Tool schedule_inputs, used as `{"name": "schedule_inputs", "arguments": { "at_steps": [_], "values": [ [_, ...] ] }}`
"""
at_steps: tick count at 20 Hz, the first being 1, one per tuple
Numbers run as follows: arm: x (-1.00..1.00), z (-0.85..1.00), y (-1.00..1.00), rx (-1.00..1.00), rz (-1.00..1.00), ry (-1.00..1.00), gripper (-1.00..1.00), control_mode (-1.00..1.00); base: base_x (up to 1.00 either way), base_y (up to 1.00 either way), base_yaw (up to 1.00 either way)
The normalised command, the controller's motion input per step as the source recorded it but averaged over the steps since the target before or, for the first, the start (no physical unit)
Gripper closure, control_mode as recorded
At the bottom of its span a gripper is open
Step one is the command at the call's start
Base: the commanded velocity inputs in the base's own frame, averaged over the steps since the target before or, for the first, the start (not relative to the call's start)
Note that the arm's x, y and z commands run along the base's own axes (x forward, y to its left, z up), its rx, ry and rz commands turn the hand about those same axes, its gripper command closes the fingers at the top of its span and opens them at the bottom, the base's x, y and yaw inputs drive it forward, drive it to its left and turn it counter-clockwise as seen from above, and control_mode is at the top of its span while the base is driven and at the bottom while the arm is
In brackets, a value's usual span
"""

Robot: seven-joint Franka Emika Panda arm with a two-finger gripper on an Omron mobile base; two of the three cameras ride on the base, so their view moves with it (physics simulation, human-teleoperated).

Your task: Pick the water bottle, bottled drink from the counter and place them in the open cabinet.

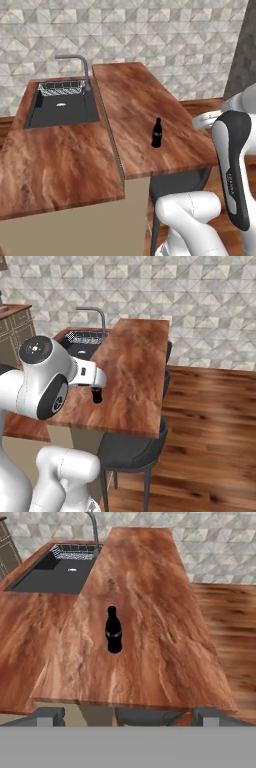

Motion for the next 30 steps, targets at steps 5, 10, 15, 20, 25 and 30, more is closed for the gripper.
{"name": "schedule_inputs", "arguments": {
  "at_steps": [5, 10, 15, 20, 25, 30],
  "values": [
    [0.0, 0.0, 0.0, 0.0, 0.0, 0.0, -1.0, 1.0, 0.54, 0.12, 0.0],
    [0.0, 0.0, 0.0, 0.0, 0.0, 0.0, -1.0, 1.0, 0.55, 0.09, 0.0],
    [0.0, 0.0, 0.0, 0.0, 0.0, 0.0, -1.0, 1.0, 0.71, 0.09, 0.0],
    [0.0, 0.0, 0.0, 0.0, 0.0, 0.0, -1.0, 1.0, 0.49, 0.04, 0.0],
    [0.0, 0.0, 0.0, 0.0, 0.0, 0.0, -1.0, 1.0, 0.01, 0.0, 0.0],
    [0.0, 0.0, 0.0, 0.0, 0.0, 0.0, -1.0, 1.0, 0.0, 0.0, 0.0]
  ]
}}
